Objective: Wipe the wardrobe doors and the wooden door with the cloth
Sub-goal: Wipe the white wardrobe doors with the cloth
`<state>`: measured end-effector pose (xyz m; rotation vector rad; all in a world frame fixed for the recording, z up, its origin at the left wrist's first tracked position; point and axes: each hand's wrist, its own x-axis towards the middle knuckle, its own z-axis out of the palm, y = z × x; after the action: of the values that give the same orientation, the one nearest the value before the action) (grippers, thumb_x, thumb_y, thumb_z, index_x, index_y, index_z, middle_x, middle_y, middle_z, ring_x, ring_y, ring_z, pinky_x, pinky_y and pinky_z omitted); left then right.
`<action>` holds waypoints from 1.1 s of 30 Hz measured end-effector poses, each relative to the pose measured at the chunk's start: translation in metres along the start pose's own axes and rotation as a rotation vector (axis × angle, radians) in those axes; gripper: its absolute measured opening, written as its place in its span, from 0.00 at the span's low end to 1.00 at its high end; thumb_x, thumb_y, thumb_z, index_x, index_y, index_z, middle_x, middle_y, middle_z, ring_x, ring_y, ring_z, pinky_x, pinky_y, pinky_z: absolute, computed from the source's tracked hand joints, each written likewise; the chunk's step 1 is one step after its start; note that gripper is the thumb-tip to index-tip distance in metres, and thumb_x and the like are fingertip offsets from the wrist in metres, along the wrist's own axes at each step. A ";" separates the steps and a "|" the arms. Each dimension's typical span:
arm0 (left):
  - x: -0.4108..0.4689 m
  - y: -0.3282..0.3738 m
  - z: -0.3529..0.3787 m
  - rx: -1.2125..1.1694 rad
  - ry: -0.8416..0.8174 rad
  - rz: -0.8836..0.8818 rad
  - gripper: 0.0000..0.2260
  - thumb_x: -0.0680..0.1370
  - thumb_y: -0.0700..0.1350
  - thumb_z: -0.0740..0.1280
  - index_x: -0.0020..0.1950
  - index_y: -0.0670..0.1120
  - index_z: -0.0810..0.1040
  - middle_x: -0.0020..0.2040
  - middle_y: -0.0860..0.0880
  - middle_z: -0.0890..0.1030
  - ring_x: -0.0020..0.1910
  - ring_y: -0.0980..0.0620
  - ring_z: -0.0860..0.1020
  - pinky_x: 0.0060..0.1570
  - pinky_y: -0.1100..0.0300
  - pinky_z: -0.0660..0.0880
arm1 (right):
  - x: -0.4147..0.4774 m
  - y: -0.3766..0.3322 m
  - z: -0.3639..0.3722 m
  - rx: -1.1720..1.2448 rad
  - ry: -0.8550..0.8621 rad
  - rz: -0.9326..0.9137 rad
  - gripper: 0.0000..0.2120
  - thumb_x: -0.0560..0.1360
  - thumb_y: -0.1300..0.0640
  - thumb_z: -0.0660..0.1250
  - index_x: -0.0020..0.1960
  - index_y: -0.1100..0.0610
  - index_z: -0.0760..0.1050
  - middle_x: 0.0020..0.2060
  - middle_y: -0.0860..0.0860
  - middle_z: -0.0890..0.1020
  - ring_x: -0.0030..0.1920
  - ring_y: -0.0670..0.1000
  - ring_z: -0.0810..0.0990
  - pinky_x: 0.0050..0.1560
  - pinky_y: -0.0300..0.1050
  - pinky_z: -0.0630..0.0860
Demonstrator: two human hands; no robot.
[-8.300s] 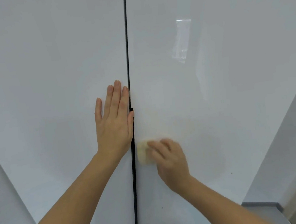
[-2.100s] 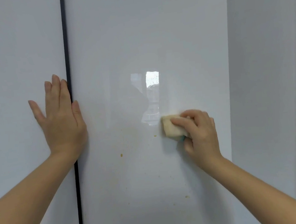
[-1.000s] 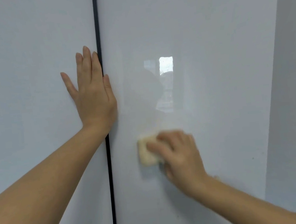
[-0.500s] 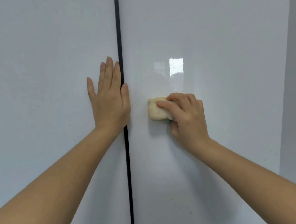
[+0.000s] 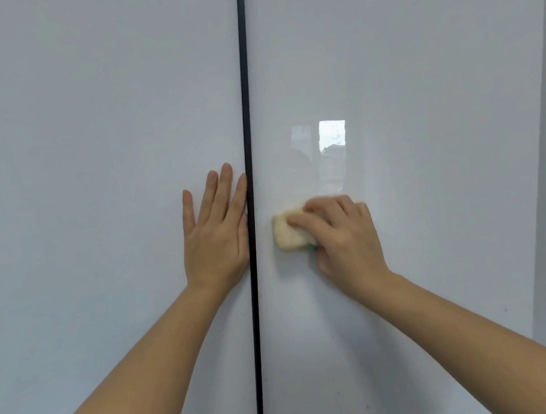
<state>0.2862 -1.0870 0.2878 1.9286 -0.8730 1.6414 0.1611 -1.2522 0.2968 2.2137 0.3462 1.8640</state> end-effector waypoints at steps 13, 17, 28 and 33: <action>-0.002 -0.002 0.002 -0.017 0.064 0.019 0.25 0.80 0.41 0.51 0.79 0.40 0.56 0.79 0.44 0.55 0.79 0.48 0.51 0.76 0.41 0.49 | 0.139 -0.011 0.017 0.050 0.191 0.207 0.20 0.64 0.64 0.58 0.51 0.53 0.81 0.50 0.49 0.80 0.49 0.57 0.73 0.44 0.45 0.60; -0.001 0.000 0.001 -0.010 0.062 0.006 0.25 0.81 0.42 0.50 0.78 0.37 0.56 0.79 0.40 0.54 0.79 0.45 0.51 0.76 0.42 0.49 | 0.118 -0.013 0.022 0.092 0.203 0.148 0.21 0.66 0.65 0.55 0.51 0.55 0.81 0.49 0.48 0.81 0.48 0.56 0.74 0.43 0.44 0.61; -0.002 -0.003 0.003 0.001 0.066 0.008 0.26 0.81 0.42 0.52 0.78 0.38 0.55 0.79 0.43 0.54 0.79 0.47 0.52 0.76 0.44 0.51 | -0.034 -0.040 0.035 0.117 0.044 -0.114 0.21 0.65 0.71 0.68 0.54 0.54 0.76 0.52 0.47 0.81 0.48 0.54 0.73 0.42 0.49 0.68; -0.003 -0.003 0.002 0.004 0.047 0.005 0.26 0.81 0.43 0.52 0.79 0.38 0.53 0.80 0.43 0.53 0.79 0.47 0.51 0.76 0.44 0.50 | -0.032 -0.037 0.031 0.097 -0.018 -0.156 0.21 0.63 0.71 0.67 0.52 0.53 0.73 0.51 0.45 0.81 0.47 0.54 0.74 0.39 0.50 0.68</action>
<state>0.2895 -1.0861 0.2842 1.8839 -0.8579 1.6856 0.1847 -1.2282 0.2502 2.1935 0.5990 1.7796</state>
